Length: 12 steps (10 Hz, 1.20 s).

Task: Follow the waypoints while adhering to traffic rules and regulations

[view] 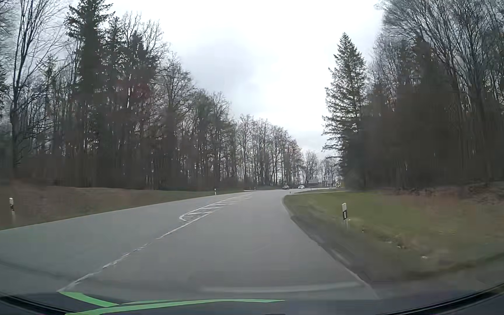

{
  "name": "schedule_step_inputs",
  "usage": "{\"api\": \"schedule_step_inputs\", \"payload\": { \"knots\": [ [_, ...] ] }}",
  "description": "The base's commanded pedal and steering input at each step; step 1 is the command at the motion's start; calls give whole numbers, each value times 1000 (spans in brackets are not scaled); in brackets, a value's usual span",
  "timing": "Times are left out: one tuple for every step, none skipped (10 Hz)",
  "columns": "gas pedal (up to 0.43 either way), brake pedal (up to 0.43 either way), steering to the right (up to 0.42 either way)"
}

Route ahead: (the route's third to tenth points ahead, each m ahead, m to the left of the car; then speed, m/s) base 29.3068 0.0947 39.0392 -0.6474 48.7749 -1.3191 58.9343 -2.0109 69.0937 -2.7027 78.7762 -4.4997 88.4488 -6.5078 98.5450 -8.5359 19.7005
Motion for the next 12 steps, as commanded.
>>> {"api": "schedule_step_inputs", "payload": {
  "knots": [
    [138, 0, 8],
    [138, 0, 8],
    [138, 0, 9],
    [138, 0, 10],
    [138, 0, 11],
    [138, 0, 11],
    [138, 0, 11],
    [138, 0, 11],
    [138, 0, 11],
    [138, 0, 11],
    [130, 0, 11],
    [130, 0, 11]
  ]
}}
